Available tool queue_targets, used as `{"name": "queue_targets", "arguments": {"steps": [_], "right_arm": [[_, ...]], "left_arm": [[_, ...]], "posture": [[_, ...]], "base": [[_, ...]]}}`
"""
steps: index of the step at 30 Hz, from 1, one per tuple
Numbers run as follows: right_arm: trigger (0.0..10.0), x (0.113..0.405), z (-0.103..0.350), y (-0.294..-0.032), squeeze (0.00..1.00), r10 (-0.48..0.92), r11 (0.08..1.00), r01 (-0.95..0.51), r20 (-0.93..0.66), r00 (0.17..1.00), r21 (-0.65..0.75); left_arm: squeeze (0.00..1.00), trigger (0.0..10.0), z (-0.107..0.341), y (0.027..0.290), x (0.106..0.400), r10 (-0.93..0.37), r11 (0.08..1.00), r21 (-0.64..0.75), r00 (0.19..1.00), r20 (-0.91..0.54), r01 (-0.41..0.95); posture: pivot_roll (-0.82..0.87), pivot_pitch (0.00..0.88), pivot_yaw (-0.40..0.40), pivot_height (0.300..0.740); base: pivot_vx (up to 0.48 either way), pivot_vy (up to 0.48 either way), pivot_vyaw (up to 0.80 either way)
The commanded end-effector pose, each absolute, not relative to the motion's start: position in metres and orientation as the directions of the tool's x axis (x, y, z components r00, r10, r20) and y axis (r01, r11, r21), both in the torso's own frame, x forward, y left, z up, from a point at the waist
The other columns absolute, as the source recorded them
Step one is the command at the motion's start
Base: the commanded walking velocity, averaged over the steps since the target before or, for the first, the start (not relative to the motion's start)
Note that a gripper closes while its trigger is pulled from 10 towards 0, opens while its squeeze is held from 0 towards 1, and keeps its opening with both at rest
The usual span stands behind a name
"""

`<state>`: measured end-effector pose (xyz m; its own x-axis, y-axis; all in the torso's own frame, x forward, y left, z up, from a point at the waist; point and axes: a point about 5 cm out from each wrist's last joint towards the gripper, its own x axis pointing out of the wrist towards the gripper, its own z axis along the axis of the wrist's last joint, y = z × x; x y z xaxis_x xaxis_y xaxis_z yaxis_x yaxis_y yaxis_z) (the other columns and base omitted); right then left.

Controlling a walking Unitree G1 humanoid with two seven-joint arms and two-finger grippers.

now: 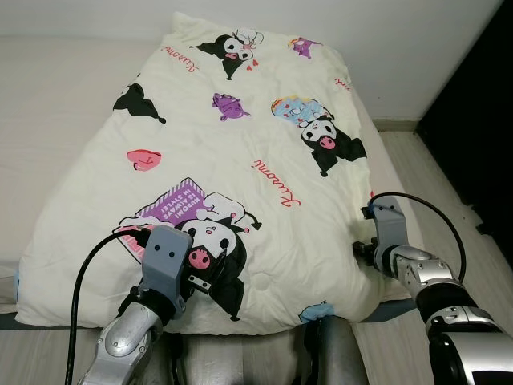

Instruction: Clean up the room

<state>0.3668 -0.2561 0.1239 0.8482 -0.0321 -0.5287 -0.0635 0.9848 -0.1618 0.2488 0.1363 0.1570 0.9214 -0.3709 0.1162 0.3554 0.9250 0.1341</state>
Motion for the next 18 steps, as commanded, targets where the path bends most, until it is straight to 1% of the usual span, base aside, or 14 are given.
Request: {"name": "queue_targets", "arguments": {"steps": [1, 3, 5, 6, 7, 8, 9, 12, 14, 15, 16, 17, 18], "right_arm": [[10.0, 0.361, 0.122, -0.260, 0.00, -0.013, 0.981, -0.100, -0.564, 0.826, -0.168], [10.0, 0.361, 0.125, -0.259, 0.00, 0.003, 0.980, -0.115, -0.565, 0.825, -0.163], [10.0, 0.362, 0.138, -0.254, 0.00, 0.073, 0.978, -0.167, -0.547, 0.834, -0.124], [10.0, 0.362, 0.138, -0.254, 0.00, 0.073, 0.978, -0.167, -0.547, 0.834, -0.124], [10.0, 0.361, 0.152, -0.249, 0.00, 0.148, 0.972, -0.221, -0.511, 0.846, -0.084], [10.0, 0.361, 0.152, -0.249, 0.00, 0.148, 0.972, -0.221, -0.511, 0.846, -0.084], [10.0, 0.361, 0.162, -0.246, 0.00, 0.188, 0.967, -0.247, -0.481, 0.856, -0.062], [10.0, 0.360, 0.168, -0.244, 0.00, 0.210, 0.964, -0.263, -0.463, 0.861, -0.051], [10.0, 0.362, 0.191, -0.238, 0.00, 0.262, 0.954, -0.296, -0.355, 0.897, -0.044], [10.0, 0.362, 0.191, -0.238, 0.00, 0.262, 0.954, -0.296, -0.355, 0.897, -0.044], [10.0, 0.361, 0.202, -0.235, 0.00, 0.282, 0.953, -0.302, -0.306, 0.909, -0.021], [10.0, 0.361, 0.202, -0.235, 0.00, 0.282, 0.953, -0.302, -0.306, 0.909, -0.021], [10.0, 0.360, 0.212, -0.235, 0.00, 0.298, 0.951, -0.309, -0.261, 0.918, 0.001]], "left_arm": [[0.00, 10.0, 0.149, 0.135, 0.246, -0.382, 0.921, 0.126, 0.920, 0.090, 0.370], [0.00, 10.0, 0.149, 0.135, 0.246, -0.382, 0.920, 0.126, 0.920, 0.090, 0.370], [0.00, 10.0, 0.149, 0.135, 0.246, -0.381, 0.921, 0.125, 0.920, 0.090, 0.369], [0.00, 10.0, 0.149, 0.135, 0.246, -0.381, 0.921, 0.125, 0.920, 0.090, 0.369], [0.00, 10.0, 0.148, 0.136, 0.247, -0.377, 0.923, 0.123, 0.922, 0.091, 0.365], [0.00, 10.0, 0.148, 0.136, 0.247, -0.377, 0.923, 0.123, 0.922, 0.091, 0.365], [0.00, 10.0, 0.147, 0.137, 0.248, -0.371, 0.925, 0.120, 0.924, 0.091, 0.360], [0.00, 10.0, 0.146, 0.137, 0.248, -0.366, 0.927, 0.118, 0.926, 0.090, 0.355], [0.00, 10.0, 0.142, 0.141, 0.252, -0.331, 0.941, 0.100, 0.940, 0.078, 0.323], [0.00, 10.0, 0.142, 0.141, 0.252, -0.331, 0.941, 0.100, 0.940, 0.078, 0.323], [0.00, 10.0, 0.138, 0.145, 0.255, -0.303, 0.951, 0.090, 0.951, 0.063, 0.297], [0.00, 10.0, 0.138, 0.145, 0.255, -0.303, 0.951, 0.090, 0.951, 0.063, 0.297], [0.00, 10.0, 0.134, 0.148, 0.257, -0.285, 0.956, 0.083, 0.957, 0.052, 0.280]], "posture": [[0.11, 0.302, -0.070, 0.516], [0.11, 0.302, -0.070, 0.516], [0.10, 0.293, -0.072, 0.516], [0.10, 0.293, -0.072, 0.516], [0.10, 0.286, -0.074, 0.516], [0.10, 0.286, -0.074, 0.516], [0.09, 0.280, -0.075, 0.516], [0.09, 0.280, -0.075, 0.516], [0.08, 0.259, -0.074, 0.516], [0.08, 0.259, -0.074, 0.516], [0.07, 0.251, -0.073, 0.516], [0.07, 0.251, -0.073, 0.516], [0.07, 0.240, -0.073, 0.516]], "base": [[0.000, 0.000, 0.00], [0.000, 0.000, 0.00], [0.000, 0.000, 0.00], [0.000, 0.000, 0.00], [0.000, 0.000, 0.00], [0.000, 0.000, 0.00], [0.000, 0.000, 0.00], [0.000, 0.000, 0.00], [0.000, 0.000, 0.00], [0.000, 0.000, 0.00], [0.000, 0.000, 0.00], [0.000, 0.000, 0.00], [0.000, 0.000, 0.00]]}}
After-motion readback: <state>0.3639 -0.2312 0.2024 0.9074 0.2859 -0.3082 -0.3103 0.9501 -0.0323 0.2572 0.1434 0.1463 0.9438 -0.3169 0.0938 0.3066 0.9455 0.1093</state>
